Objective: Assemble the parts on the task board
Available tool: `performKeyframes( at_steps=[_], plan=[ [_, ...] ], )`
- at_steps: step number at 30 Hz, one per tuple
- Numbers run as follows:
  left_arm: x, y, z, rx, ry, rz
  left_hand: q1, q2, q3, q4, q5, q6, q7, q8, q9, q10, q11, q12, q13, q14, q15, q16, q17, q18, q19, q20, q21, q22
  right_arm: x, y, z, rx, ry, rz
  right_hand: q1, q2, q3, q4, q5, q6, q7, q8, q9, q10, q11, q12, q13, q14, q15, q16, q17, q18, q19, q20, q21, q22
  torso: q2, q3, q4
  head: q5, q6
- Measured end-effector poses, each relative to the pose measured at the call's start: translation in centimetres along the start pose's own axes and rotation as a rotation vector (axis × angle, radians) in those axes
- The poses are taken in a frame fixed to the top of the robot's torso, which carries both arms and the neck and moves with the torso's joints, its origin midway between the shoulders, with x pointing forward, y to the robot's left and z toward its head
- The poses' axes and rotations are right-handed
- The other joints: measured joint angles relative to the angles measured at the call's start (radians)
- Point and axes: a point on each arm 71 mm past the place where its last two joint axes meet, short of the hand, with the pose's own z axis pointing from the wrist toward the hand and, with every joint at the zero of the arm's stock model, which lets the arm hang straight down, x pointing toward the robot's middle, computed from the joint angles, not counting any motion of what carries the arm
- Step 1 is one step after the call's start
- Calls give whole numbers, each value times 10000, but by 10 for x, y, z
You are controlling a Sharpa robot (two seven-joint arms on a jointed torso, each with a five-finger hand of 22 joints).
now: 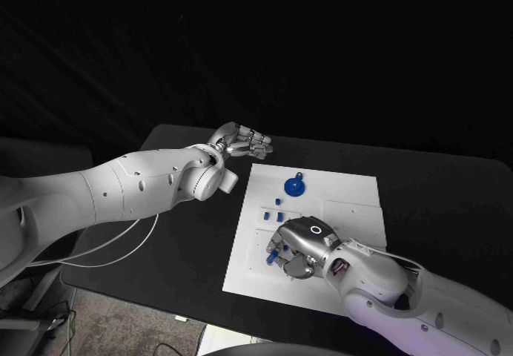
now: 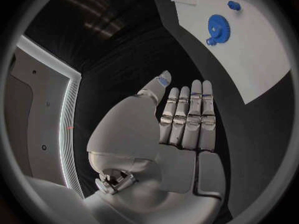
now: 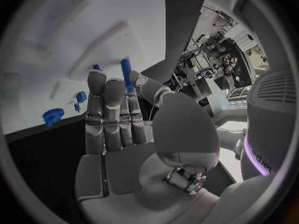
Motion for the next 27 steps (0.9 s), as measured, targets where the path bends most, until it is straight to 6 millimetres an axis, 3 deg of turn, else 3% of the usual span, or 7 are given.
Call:
performKeyframes(
  at_steps=[27],
  plan=[
    [-1,0,0,-16,8,-5,-40,40,0,0,0,0,0,0,0,-37,-37,0,0,0,0,0,0,0,0,0,0,-27,4,-3,-3,60,233,-72,0,-5,-29,-28,40,46,-26,5,-6,-17,-18,-4,3,-37,-32,-38,7,-18,0,1,0,-3,1,-1,-1,23,-47]
  ],
)
